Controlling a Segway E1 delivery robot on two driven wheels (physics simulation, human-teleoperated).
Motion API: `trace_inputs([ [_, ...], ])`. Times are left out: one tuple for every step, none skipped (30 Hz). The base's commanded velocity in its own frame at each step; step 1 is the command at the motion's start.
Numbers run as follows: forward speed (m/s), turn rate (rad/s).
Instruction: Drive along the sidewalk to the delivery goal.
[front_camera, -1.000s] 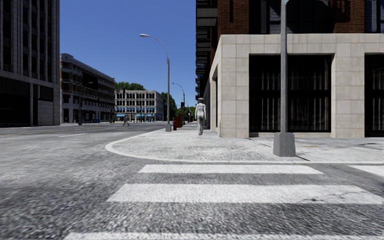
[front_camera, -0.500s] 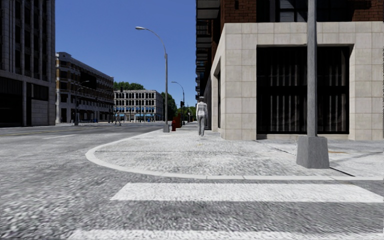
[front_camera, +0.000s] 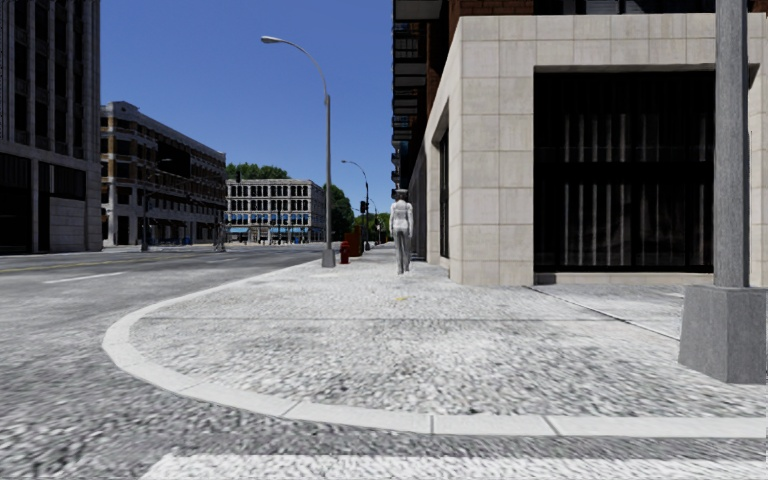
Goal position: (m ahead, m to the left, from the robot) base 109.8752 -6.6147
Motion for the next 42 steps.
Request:
trace_inputs([
  [2.00,0.00],
  [2.00,0.00],
  [2.00,0.00],
  [2.00,0.13],
  [2.00,0.26],
  [2.00,0.26],
  [2.00,0.30],
  [2.00,0.20],
  [2.00,0.05],
  [2.00,0.00],
  [2.00,0.00],
  [2.00,0.00],
  [2.00,0.00],
  [2.00,0.00],
  [2.00,0.00],
  [2.00,0.00],
  [2.00,0.00],
  [2.00,0.00],
  [2.00,0.00],
  [2.00,0.00],
  [2.00,0.00],
  [2.00,0.00],
  [2.00,0.00],
  [2.00,0.00],
  [2.00,0.00],
  [2.00,0.00],
  [2.00,0.00],
  [2.00,0.00],
  [2.00,0.00],
  [2.00,0.00],
  [2.00,0.00],
  [2.00,0.00],
  [2.00,0.00],
  [2.00,0.00],
  [2.00,0.00],
  [2.00,0.00],
  [2.00,0.00],
  [2.00,0.00],
  [2.00,0.00],
  [2.00,0.00],
  [2.00,0.00],
  [2.00,0.00],
])
